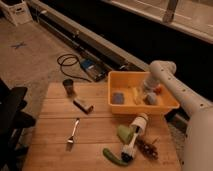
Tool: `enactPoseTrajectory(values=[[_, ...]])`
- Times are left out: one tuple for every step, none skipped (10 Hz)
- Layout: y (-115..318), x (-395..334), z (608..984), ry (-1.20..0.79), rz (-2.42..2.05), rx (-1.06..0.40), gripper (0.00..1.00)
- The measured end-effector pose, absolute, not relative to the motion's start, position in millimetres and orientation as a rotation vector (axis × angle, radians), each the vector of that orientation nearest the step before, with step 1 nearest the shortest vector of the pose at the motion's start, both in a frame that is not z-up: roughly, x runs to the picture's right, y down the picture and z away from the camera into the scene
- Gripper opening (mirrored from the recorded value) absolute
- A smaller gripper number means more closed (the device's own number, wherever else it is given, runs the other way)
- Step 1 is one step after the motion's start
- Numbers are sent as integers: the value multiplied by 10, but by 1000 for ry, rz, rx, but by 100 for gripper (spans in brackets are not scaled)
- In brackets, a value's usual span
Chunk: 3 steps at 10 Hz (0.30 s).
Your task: Place banana in tray
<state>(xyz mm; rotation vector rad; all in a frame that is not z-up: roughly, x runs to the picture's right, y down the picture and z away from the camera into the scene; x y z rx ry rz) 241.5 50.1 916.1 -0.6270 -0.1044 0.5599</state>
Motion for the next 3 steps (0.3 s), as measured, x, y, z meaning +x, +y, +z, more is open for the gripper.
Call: enactPoseTrajectory(values=[[518, 2428, 9176, -106, 564, -635, 67], [523, 2443, 9178, -108, 567, -638, 67], [530, 2450, 9176, -107, 567, -639, 67]])
